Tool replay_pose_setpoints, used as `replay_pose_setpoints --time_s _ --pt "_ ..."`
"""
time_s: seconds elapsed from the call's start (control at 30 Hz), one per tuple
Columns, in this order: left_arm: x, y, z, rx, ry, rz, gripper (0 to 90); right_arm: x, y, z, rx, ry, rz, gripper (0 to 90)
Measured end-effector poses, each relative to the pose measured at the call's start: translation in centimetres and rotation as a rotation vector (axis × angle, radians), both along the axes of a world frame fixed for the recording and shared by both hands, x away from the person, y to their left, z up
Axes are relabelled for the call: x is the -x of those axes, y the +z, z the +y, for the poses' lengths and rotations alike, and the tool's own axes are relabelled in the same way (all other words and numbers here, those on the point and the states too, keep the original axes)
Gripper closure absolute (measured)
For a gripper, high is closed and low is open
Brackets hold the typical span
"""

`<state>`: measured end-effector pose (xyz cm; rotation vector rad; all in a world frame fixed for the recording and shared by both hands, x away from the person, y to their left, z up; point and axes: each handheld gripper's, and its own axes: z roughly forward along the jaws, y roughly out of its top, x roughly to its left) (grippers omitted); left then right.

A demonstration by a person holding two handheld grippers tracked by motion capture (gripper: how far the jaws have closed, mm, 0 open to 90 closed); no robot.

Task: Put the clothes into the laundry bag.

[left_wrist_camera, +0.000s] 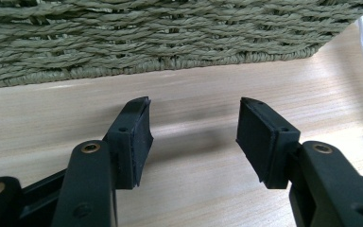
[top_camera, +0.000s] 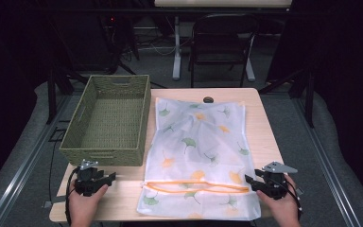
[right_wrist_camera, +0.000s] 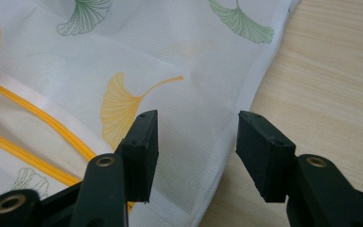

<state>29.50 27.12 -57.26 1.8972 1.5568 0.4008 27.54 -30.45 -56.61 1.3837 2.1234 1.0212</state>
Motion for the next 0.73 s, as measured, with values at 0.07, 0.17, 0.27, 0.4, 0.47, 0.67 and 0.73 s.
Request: replay_pose_setpoints --time_s 0.07,0.17,0.27,0.4,0.47,0.67,0.73 --pt "-0.02 -0.01 0.05 0.001 0.0 0.002 45.3 0.04 0.04 0.09 0.012 0.008 -0.004 48.8" --pt "-0.15 -0.07 0.02 -0.001 0.005 0.0 45.2 0.0 -0.01 0.15 0.017 0.015 -0.007 48.6" --pt "-0.31 -0.12 0.04 -0.006 0.0 0.001 44.6 -0.09 -0.1 0.09 0.016 0.017 -0.008 48.5" --pt "-0.36 -0.15 0.05 -0.009 -0.003 0.001 44.2 -0.17 -0.14 0.02 0.017 0.014 -0.001 48.6" --pt "-0.41 -0.17 0.12 -0.009 0.0 -0.003 44.1 -0.16 -0.12 0.04 0.024 0.014 -0.004 48.5" --pt "-0.52 -0.19 0.4 -0.028 0.005 -0.017 43.6 -0.06 -0.18 -0.01 0.03 0.015 -0.009 47.7" --pt "-0.58 -0.21 0.48 -0.042 0.009 -0.021 41.9 -0.14 -0.35 -0.22 0.026 0.007 -0.017 46.9"
